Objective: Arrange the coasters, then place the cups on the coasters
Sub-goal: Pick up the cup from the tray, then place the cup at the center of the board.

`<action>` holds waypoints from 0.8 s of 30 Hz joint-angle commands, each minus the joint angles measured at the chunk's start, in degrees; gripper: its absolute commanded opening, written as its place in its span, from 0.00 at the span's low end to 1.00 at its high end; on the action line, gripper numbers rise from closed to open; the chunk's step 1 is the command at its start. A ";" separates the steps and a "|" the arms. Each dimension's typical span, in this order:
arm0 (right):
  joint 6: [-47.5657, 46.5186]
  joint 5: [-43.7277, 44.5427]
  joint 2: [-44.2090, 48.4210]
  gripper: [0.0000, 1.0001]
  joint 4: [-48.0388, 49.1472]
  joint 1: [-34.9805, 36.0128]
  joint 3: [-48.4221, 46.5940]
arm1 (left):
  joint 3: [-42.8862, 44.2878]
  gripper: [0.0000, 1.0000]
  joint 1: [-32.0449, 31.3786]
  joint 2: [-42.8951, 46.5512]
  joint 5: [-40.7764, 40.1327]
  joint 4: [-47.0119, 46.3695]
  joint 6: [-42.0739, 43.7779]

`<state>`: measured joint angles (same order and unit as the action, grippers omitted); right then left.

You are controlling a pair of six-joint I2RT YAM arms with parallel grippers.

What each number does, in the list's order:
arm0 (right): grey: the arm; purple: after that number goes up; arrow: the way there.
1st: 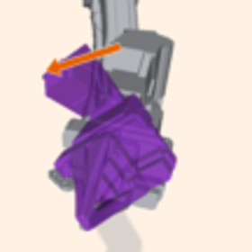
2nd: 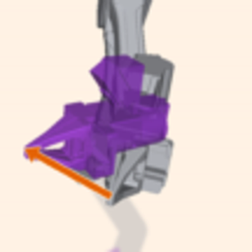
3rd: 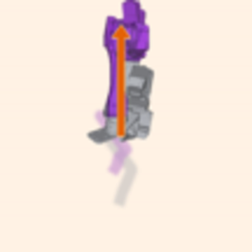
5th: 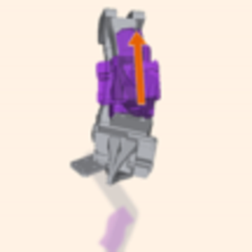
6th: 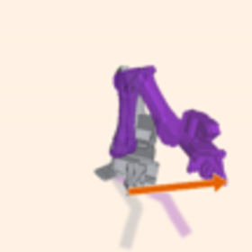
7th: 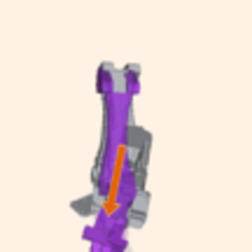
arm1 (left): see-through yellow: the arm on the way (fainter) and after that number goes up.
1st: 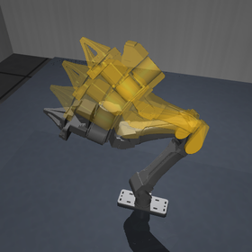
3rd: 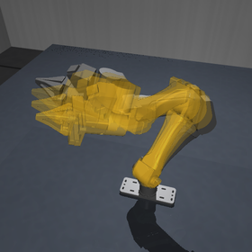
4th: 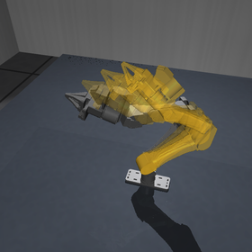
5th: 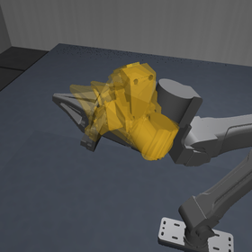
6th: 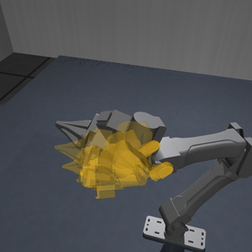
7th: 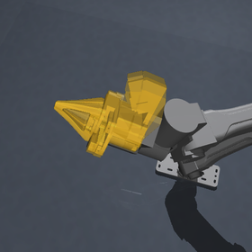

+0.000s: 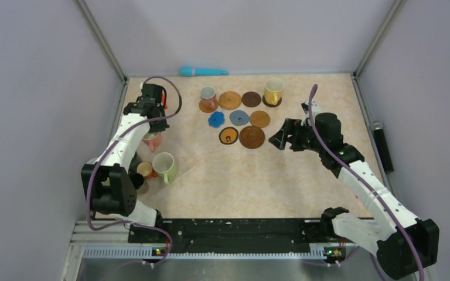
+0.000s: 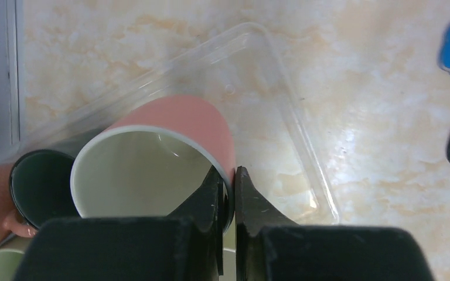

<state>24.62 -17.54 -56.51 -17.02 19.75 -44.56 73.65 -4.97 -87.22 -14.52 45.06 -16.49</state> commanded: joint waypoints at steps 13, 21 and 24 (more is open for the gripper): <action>6.26 -2.87 -0.51 0.86 3.96 0.46 0.22 | 1.13 0.00 -34.93 11.76 2.17 -7.04 17.35; 6.75 -1.63 1.55 0.86 2.34 0.47 1.20 | -3.10 0.01 -46.98 6.21 1.87 -11.17 11.19; 6.79 -1.60 1.79 0.86 2.56 0.47 1.75 | -4.20 0.02 -48.93 3.91 3.62 -13.06 10.37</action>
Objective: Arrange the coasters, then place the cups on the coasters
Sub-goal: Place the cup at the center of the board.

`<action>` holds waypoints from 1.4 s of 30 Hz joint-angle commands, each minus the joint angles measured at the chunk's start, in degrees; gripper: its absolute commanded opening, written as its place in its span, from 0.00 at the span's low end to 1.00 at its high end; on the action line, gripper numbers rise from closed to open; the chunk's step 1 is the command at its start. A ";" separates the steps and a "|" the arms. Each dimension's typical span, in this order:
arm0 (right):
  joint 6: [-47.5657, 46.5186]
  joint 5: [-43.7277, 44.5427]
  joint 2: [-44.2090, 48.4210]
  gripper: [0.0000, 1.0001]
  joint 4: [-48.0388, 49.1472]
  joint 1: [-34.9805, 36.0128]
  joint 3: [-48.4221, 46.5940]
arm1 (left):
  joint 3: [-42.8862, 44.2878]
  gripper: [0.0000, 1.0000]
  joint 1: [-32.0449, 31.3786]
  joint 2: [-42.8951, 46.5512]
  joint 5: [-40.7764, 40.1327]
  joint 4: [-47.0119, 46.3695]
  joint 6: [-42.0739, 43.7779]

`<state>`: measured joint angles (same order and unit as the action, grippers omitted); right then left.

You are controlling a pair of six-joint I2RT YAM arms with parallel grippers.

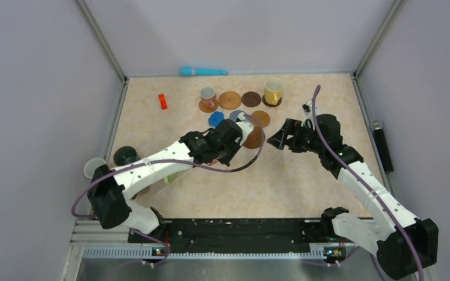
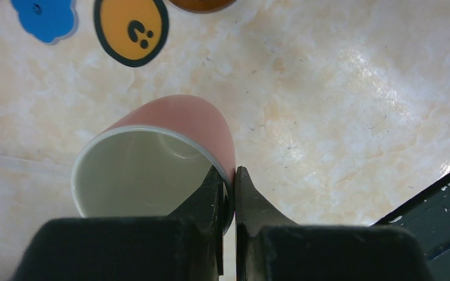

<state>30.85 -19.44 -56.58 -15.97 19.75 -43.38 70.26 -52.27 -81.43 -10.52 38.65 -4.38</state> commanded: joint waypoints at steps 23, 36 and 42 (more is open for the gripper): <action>1.34 -0.70 0.74 0.80 0.29 0.47 1.12 | -0.43 0.50 -5.24 -9.63 3.07 -10.85 0.72; 4.95 3.67 -0.35 0.73 -0.70 5.40 -3.11 | 3.32 0.79 0.63 0.65 -5.93 -10.74 -2.54; 6.48 9.84 -3.32 0.69 -1.55 11.83 -5.84 | 2.85 0.94 13.26 8.01 0.66 -8.61 -7.41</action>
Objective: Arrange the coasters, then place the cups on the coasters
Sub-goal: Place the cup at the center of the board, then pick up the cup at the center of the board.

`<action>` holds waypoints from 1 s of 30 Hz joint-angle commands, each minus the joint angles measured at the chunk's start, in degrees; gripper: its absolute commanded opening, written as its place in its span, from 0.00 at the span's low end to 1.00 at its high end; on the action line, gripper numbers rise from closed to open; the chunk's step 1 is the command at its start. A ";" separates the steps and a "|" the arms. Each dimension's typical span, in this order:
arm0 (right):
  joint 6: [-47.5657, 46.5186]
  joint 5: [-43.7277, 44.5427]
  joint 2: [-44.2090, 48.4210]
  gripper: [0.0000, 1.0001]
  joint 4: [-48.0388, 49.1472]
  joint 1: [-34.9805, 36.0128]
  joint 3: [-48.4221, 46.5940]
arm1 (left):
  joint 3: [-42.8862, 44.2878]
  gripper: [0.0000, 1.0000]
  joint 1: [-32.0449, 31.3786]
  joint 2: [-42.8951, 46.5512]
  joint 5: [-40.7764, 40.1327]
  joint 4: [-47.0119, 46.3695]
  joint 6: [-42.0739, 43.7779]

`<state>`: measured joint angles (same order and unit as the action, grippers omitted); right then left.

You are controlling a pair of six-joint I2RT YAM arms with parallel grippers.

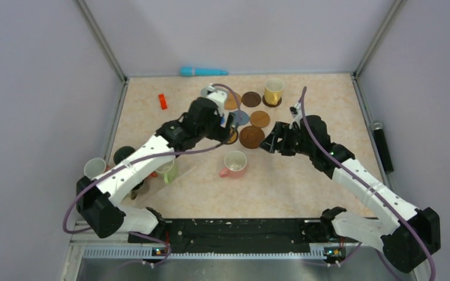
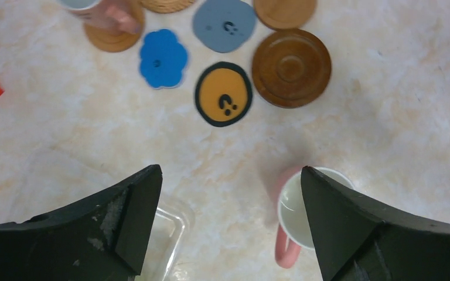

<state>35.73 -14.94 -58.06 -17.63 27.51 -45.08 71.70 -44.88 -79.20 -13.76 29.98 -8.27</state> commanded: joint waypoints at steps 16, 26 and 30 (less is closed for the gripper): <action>1.18 23.37 -19.30 0.55 -6.61 22.71 -15.01 | -12.13 0.99 17.95 23.94 -2.66 7.82 -2.42; 0.67 30.41 -27.58 0.46 -9.62 23.49 -18.26 | -17.74 0.96 17.82 29.38 -0.70 7.49 -3.88; 0.88 30.73 -29.12 0.37 -9.28 23.54 -19.01 | -18.10 0.95 17.87 30.53 -0.74 7.05 -3.68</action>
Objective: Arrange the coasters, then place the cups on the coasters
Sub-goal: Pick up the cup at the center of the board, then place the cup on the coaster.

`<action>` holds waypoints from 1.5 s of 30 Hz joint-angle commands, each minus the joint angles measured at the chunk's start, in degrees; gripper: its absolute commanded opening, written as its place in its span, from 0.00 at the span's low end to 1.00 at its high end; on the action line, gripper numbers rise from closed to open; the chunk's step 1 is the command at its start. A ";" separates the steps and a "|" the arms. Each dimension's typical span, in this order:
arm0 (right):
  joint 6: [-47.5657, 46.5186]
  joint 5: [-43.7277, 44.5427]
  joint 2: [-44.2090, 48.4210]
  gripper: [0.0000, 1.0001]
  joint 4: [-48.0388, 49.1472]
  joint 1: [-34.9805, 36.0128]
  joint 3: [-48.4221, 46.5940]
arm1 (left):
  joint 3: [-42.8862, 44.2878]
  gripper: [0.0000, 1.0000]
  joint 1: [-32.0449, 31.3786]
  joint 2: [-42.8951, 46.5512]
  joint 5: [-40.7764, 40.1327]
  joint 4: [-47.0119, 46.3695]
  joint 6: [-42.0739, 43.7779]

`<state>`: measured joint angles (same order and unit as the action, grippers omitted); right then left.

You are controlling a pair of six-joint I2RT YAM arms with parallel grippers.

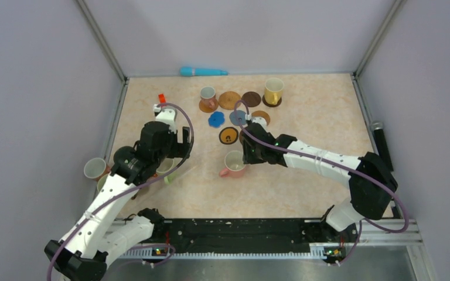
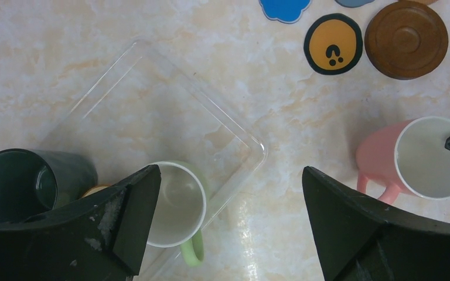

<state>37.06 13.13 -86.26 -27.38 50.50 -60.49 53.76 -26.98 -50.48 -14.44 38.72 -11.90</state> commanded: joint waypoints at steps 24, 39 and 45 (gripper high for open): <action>-9.76 4.15 -5.17 0.00 -5.19 -6.73 -23.74 | -0.93 0.95 -0.03 1.68 1.55 -2.22 0.64; -15.28 5.35 -29.80 0.00 -10.17 -20.55 -56.19 | -0.94 0.99 -0.02 2.07 4.72 -2.42 0.82; -14.58 4.77 -39.55 0.00 -10.99 -23.63 -68.07 | -1.00 0.99 -0.01 2.20 5.77 -2.42 0.71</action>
<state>21.58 18.44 -122.83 -40.38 28.51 -119.13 53.12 -26.98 -49.12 -9.89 38.61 -11.79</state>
